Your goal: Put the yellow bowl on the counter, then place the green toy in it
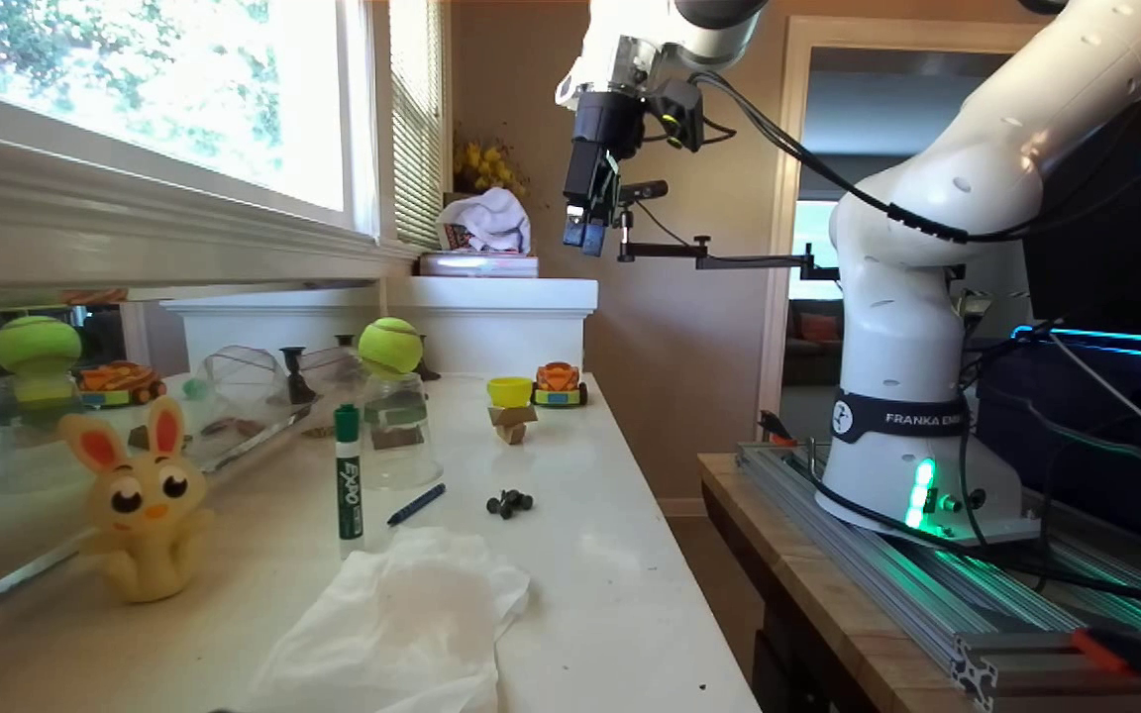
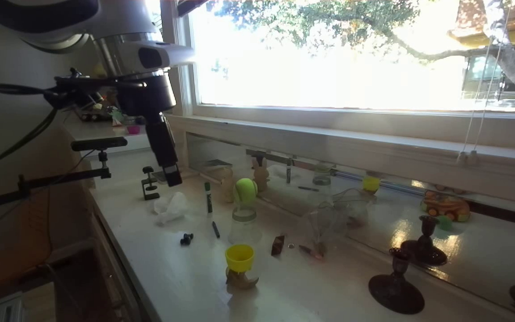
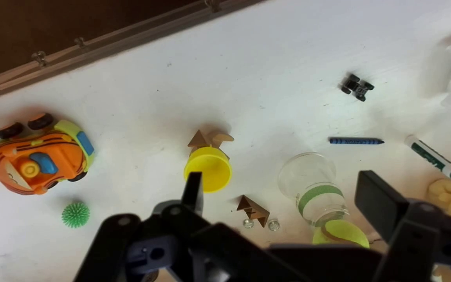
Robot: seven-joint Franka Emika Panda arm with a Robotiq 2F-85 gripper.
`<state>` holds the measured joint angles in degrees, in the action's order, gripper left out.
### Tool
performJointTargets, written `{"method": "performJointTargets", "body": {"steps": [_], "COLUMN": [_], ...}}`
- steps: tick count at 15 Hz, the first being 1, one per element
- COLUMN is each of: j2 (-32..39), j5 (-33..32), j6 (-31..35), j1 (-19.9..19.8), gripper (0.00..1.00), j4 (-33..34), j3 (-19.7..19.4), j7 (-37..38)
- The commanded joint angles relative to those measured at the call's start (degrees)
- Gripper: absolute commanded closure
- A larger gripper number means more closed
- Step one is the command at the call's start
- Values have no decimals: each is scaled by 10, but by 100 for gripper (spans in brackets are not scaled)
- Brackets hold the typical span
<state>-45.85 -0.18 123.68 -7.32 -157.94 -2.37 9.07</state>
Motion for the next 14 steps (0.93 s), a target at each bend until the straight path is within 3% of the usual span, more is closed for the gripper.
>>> {"method": "performJointTargets", "body": {"steps": [1, 9, 14], "j2": [9, 118, 172], "j5": [-2, -18, -61], "j6": [6, 109, 126], "j1": [-2, -18, -45], "gripper": [0, 0, 0], "j4": [3, 21, 44], "j3": [4, -17, -6], "j7": [-5, -28, -15]}}
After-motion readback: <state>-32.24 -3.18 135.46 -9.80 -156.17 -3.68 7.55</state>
